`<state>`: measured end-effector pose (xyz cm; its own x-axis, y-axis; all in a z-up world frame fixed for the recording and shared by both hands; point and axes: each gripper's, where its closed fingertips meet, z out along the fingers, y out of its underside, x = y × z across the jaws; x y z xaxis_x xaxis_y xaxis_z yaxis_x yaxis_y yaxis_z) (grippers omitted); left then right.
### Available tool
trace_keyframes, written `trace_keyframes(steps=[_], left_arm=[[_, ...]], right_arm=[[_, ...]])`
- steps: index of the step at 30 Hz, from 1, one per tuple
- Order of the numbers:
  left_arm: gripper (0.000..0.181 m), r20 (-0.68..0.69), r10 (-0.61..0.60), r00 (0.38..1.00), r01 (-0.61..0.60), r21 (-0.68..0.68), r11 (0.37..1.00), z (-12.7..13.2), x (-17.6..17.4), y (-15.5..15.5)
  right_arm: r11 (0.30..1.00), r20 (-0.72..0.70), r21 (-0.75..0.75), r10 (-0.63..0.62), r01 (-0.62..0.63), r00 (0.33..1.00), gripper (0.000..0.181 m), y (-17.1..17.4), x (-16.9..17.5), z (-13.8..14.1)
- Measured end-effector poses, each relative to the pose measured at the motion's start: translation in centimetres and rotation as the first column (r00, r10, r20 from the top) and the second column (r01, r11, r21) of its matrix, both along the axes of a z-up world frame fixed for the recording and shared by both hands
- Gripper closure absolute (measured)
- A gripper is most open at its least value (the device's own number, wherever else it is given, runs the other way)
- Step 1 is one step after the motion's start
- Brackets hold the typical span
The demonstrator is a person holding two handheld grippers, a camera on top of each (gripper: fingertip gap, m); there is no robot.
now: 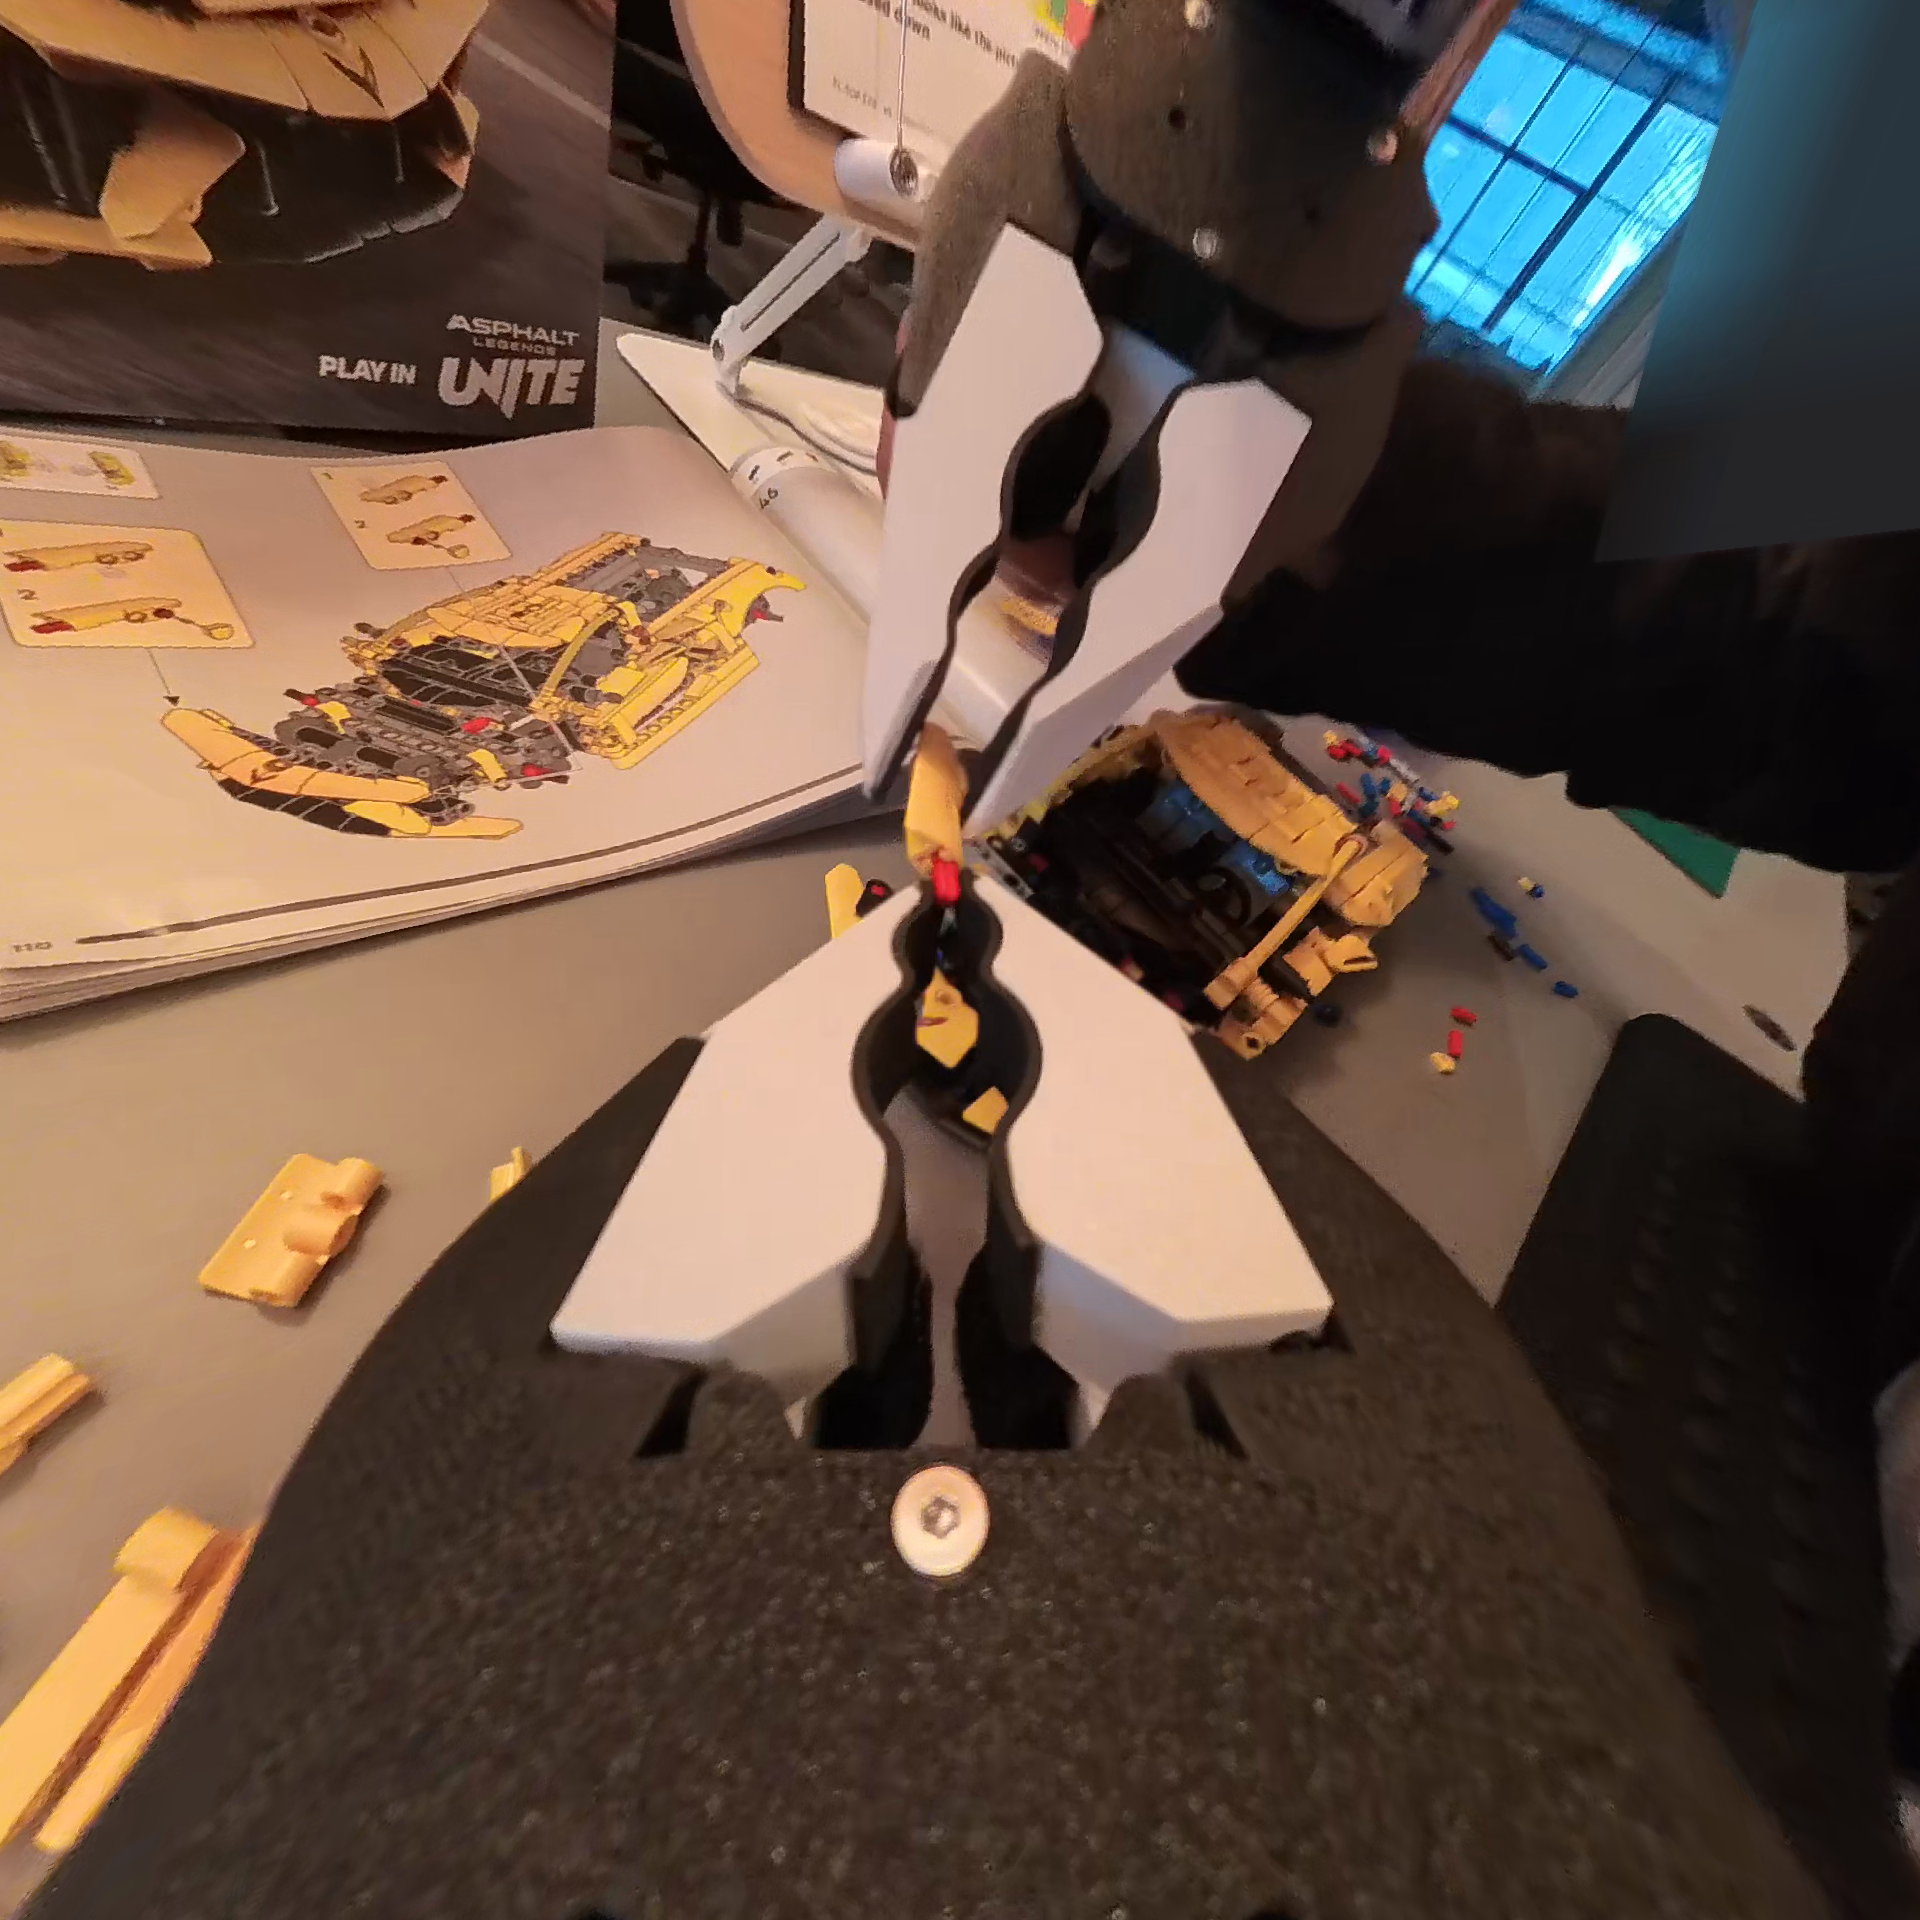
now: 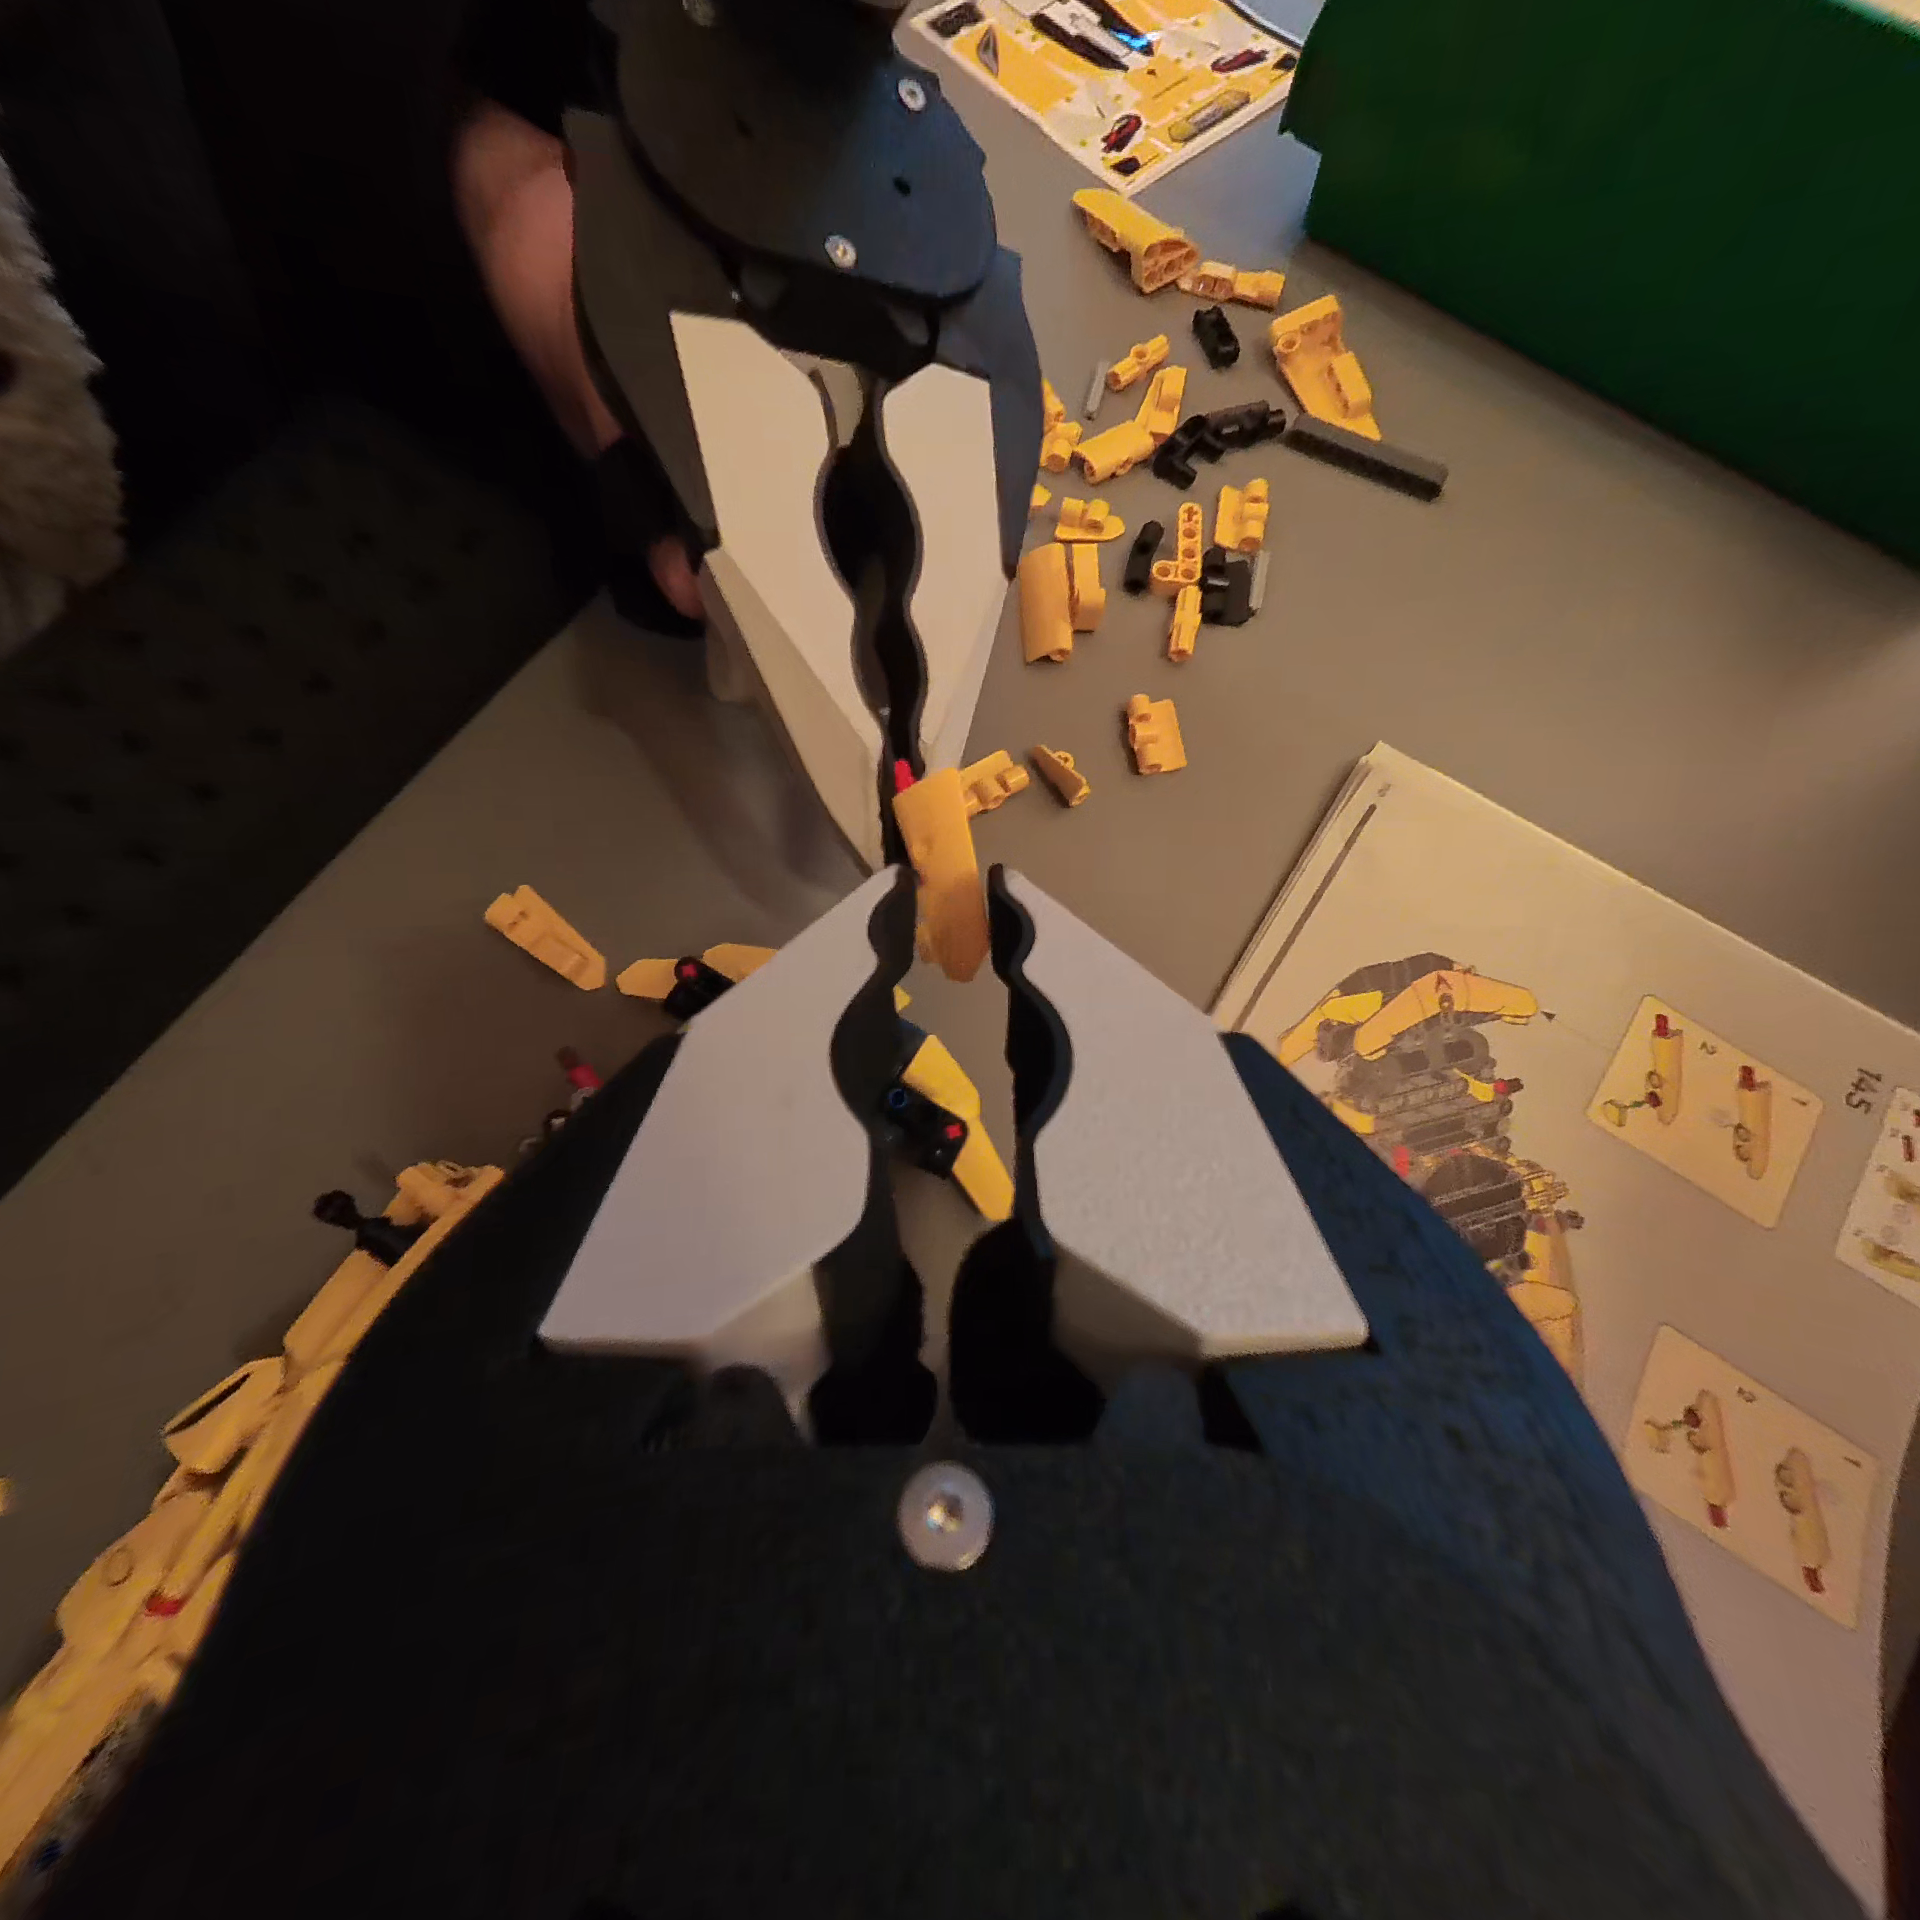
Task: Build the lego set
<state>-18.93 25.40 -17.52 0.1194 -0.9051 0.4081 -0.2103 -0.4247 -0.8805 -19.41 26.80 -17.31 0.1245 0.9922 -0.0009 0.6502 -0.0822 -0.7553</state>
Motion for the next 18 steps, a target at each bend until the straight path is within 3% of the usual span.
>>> trace_keyframes(steps=[8, 10, 13, 18], left_arm=[[0.176, -0.059, -0.037, 0.998, 0.036, -0.012, 0.999, -1.3, 0.1, -0.6], [0.163, -0.099, -0.045, 0.994, 0.045, 0.001, 0.999, -2.0, 0.1, -0.8], [0.150, -0.189, -0.069, 0.980, 0.075, 0.027, 0.997, -3.5, 0.4, -1.5], [0.149, -0.277, -0.099, 0.956, 0.117, 0.049, 0.992, -4.9, 0.6, -2.2]], right_arm=[[0.994, 0.121, -0.108, 0.036, -0.023, 0.992, 0.172, -0.7, 1.4, -1.6], [0.986, 0.198, -0.166, 0.052, -0.019, 0.979, 0.173, -0.6, 2.7, -2.5], [0.946, 0.329, -0.322, 0.155, -0.044, 0.931, 0.172, -1.1, 4.3, -4.2], [0.828, 0.390, -0.548, 0.383, -0.124, 0.837, 0.173, -1.9, 4.8, -5.7]])
